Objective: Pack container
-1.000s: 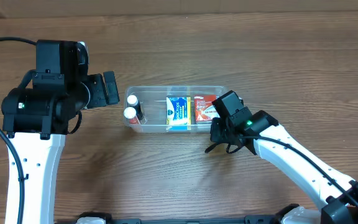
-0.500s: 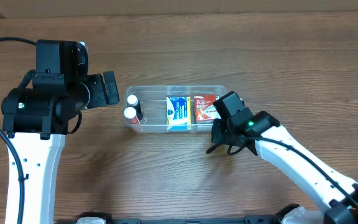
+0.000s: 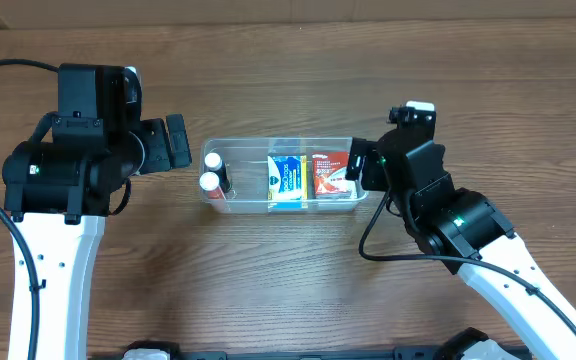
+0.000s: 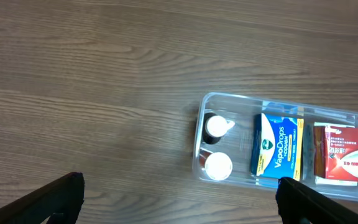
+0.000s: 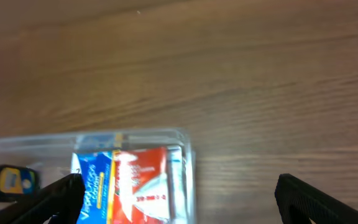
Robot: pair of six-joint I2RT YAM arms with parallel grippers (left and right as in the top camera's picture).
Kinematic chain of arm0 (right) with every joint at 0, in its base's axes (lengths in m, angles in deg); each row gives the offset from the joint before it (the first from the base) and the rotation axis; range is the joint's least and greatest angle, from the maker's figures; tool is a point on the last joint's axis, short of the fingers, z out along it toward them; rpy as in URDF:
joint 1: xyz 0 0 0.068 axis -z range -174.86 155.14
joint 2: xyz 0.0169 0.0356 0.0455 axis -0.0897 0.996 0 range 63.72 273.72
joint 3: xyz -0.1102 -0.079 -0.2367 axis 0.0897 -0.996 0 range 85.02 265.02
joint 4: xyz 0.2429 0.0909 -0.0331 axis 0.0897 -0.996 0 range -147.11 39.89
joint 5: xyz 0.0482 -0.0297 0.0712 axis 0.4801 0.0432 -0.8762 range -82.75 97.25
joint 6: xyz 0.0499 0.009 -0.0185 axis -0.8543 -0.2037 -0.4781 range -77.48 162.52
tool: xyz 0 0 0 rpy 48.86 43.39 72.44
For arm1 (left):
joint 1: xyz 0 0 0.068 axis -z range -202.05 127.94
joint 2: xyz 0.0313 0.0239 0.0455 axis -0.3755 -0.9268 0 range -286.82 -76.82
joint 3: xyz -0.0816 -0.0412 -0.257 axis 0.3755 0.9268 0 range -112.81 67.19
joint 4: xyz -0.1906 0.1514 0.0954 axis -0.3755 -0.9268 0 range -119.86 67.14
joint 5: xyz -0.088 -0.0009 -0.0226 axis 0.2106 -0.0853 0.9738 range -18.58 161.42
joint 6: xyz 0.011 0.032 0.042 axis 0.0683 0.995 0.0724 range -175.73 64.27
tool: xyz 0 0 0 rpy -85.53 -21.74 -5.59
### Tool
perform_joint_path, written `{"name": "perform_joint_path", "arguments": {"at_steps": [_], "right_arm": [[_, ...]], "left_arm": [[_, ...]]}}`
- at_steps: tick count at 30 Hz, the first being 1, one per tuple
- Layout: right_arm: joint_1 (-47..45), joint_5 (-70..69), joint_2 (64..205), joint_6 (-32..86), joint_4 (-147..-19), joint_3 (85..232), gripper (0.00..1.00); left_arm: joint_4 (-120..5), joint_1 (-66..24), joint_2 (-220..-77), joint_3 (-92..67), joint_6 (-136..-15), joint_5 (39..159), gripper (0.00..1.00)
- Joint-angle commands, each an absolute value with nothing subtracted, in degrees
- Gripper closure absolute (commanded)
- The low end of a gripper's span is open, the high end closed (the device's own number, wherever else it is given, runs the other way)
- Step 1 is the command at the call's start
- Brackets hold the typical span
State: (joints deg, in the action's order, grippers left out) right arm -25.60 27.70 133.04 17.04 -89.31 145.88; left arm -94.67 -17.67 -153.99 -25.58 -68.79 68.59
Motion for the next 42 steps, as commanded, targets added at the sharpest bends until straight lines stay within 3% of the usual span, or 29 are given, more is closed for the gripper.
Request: {"name": "perform_joint_path", "arguments": {"at_steps": [1, 6, 14, 21, 26, 34, 42], "right_arm": [[-25.36, 31.26, 128.23, 11.90, -92.64, 146.93, 0.00], [-25.44, 31.87, 120.76, 8.74, -99.67, 146.75, 0.00], [-25.66, 31.52, 102.77, -2.76, -103.70, 135.89, 0.00], [-23.63, 36.64, 100.49, 5.92, -94.82, 130.03, 0.00], [-13.53, 33.01, 102.42, 10.22, -87.24, 130.03, 0.00], [14.68, 3.59, 111.27, 20.54, -86.38, 130.03, 0.00], [15.19, 6.17, 108.06, 20.95, -94.06, 129.81, 0.03]], "left_arm": [[-95.15, -17.91, -152.30, -26.54, -67.04, 68.26, 0.00], [-92.70, -17.19, -143.45, -20.38, -67.02, 68.24, 0.00], [-79.68, -15.92, -117.03, 8.06, -69.97, 68.17, 0.00], [-76.46, -15.92, -109.83, 15.42, -70.76, 68.24, 0.00], [-76.59, -15.92, -109.92, 15.42, -70.76, 68.19, 0.00], [-76.81, -15.92, -109.97, 15.42, -70.74, 68.02, 0.00], [-76.79, -15.92, -109.97, 15.42, -70.74, 67.82, 0.00]]}}
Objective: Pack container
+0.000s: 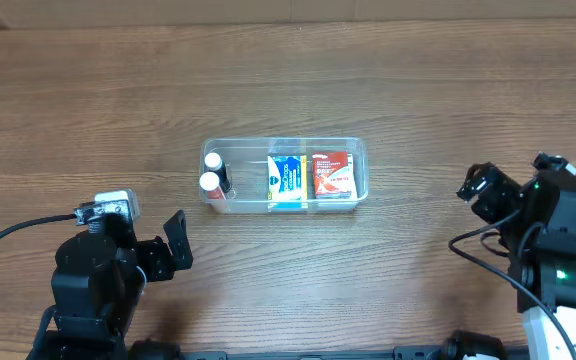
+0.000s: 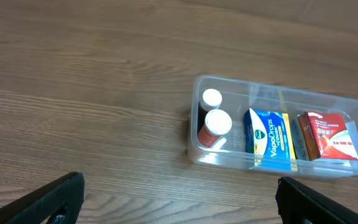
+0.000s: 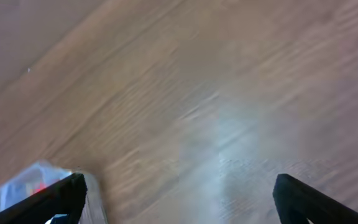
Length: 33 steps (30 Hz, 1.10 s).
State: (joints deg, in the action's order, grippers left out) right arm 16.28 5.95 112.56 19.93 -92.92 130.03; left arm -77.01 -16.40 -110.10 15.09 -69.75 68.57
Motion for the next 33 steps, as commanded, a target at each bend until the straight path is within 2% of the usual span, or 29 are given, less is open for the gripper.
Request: {"name": "perform_joint_path", "arguments": {"at_steps": [1, 10, 19, 33], "right_arm": [[14.51, 6.11, 105.70, 21.48, -94.52, 129.25, 0.03], [7.36, 6.72, 83.95, 24.58, -100.83, 117.46, 0.00], [7.34, 6.94, 83.71, 20.84, -100.83, 115.69, 0.00], [7.34, 6.98, 83.71, 20.87, -100.88, 115.72, 0.00]], "left_arm": [[-76.79, -15.92, -109.97, 15.42, -70.76, 67.82, 0.00], [-76.77, -15.92, -109.97, 15.42, -70.76, 67.84, 0.00], [-76.11, -15.92, -110.07, 15.42, -70.78, 68.15, 0.00], [-83.11, -15.92, -110.07, 15.42, -70.76, 68.04, 0.00]]}}
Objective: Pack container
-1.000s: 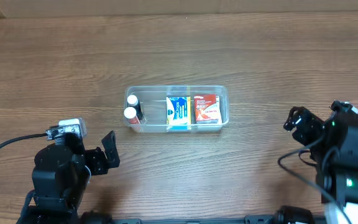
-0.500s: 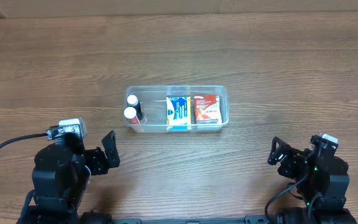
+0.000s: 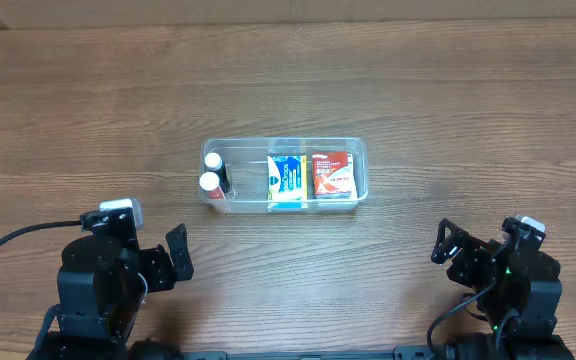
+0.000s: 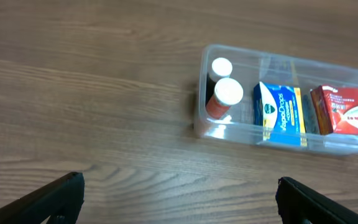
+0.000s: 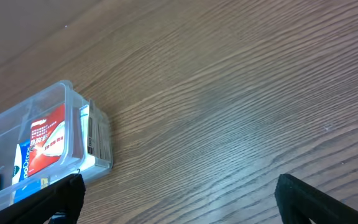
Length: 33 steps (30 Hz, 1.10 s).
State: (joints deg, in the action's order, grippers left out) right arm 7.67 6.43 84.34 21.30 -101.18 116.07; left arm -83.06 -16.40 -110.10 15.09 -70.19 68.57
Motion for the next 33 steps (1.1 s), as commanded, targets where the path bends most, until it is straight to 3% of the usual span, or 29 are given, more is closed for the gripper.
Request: {"name": "perform_joint_path", "arguments": {"at_steps": [1, 12, 20, 33], "right_arm": [[7.34, 7.00, 83.71, 20.93, -100.90, 115.72, 0.00], [7.12, 7.18, 81.52, 22.68, -105.51, 115.06, 0.00], [0.56, 5.43, 78.09, 39.90, -103.06, 114.91, 0.00], [-1.93, 0.03, 63.88, 43.03, -82.41, 98.49, 0.00]], "left_arm": [[-83.11, -15.92, -110.07, 15.42, -70.74, 68.04, 0.00], [-83.11, -15.92, -110.07, 15.42, -70.76, 68.04, 0.00], [-83.11, -15.92, -110.07, 15.42, -70.76, 68.04, 0.00], [-83.11, -15.92, -110.07, 15.42, -70.76, 68.04, 0.00]]}}
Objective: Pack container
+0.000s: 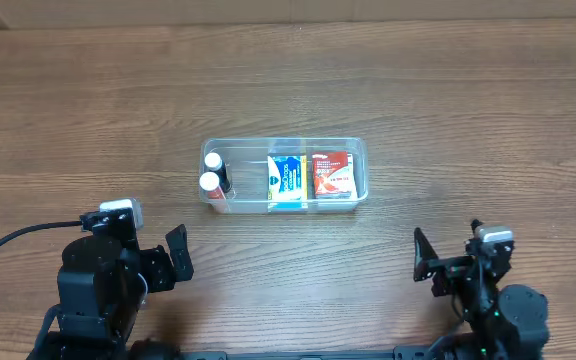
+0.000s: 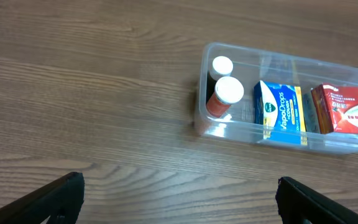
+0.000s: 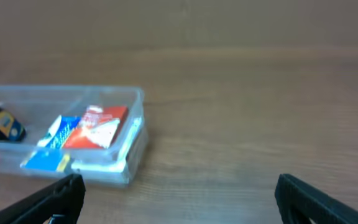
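A clear plastic container (image 1: 360, 150) lies mid-table. It holds two white-capped bottles (image 1: 211, 172) at its left end, a blue VapoDrops box (image 1: 286, 180) in the middle and a red box (image 1: 332, 174) at the right. My left gripper (image 1: 179, 252) is open near the front left edge, well short of the container (image 2: 201, 118), with nothing between its fingers (image 2: 61, 193). My right gripper (image 1: 426, 266) is open at the front right, empty, and looks low across the table at the container (image 3: 137, 134).
Bare wooden tabletop (image 1: 288, 270) lies between both grippers and the container. A black cable (image 1: 18, 238) runs off the left arm toward the left edge. Nothing else stands on the table.
The right arm has drawn closer to the front edge and turned, so its camera now sees the container low and from the side. The left arm and the container are unchanged.
Both open grippers were first at the ends of the filled container, left and right. Then both were back toward the front corners, empty. The left stayed there; the right was then nearer the front edge, and now faces the container.
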Robot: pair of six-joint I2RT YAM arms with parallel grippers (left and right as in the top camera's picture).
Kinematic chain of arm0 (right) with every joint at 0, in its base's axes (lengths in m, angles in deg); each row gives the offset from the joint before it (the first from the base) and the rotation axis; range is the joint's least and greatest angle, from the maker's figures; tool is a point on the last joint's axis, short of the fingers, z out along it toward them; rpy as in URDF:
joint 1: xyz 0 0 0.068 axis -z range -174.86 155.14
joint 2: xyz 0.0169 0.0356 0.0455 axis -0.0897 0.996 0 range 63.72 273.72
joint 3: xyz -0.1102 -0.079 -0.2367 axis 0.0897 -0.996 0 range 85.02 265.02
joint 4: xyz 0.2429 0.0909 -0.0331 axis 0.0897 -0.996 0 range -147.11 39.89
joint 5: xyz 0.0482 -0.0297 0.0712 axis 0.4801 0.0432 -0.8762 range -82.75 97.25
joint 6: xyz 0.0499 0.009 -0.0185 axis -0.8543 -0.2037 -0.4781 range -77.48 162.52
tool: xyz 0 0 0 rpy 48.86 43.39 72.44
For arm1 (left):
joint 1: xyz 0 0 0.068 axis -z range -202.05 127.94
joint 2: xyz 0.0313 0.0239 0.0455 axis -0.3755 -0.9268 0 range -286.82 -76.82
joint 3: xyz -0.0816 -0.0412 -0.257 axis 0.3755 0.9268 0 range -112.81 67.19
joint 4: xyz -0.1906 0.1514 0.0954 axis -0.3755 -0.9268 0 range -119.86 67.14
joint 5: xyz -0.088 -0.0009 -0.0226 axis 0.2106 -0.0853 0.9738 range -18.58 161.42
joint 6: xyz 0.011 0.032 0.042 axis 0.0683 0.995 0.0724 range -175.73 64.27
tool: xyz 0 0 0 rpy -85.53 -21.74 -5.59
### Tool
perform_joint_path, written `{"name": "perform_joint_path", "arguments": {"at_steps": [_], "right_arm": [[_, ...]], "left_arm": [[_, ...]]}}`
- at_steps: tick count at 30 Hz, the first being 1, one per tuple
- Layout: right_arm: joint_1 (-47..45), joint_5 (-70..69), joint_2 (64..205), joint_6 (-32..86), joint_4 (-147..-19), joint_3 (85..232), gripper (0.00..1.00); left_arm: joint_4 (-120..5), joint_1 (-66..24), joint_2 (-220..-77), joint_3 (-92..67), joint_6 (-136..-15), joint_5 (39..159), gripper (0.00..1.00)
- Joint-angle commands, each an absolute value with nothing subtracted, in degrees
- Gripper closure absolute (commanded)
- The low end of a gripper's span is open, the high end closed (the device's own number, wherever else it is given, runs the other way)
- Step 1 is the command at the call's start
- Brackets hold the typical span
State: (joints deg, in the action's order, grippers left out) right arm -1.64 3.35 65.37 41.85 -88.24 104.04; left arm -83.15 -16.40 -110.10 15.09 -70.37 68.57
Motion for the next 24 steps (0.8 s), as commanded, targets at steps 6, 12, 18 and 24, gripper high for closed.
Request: {"name": "perform_joint_path", "arguments": {"at_steps": [6, 12, 18, 24], "right_arm": [[-1.93, -3.21, 63.88, 43.38, -63.72, 89.38, 0.00], [-1.93, -3.14, 63.88, 54.00, -55.74, 86.36, 0.00], [-1.93, -2.29, 63.88, 54.57, -53.99, 85.49, 0.00], [-1.93, -2.29, 63.88, 54.57, -53.99, 85.49, 0.00]], "left_arm": [[-83.11, -15.92, -110.07, 15.42, -70.76, 68.04, 0.00], [-83.09, -15.92, -110.07, 15.42, -70.76, 68.04, 0.00], [-83.11, -15.92, -110.07, 15.42, -70.76, 68.04, 0.00], [-83.11, -15.92, -110.07, 15.42, -70.76, 68.04, 0.00]]}}
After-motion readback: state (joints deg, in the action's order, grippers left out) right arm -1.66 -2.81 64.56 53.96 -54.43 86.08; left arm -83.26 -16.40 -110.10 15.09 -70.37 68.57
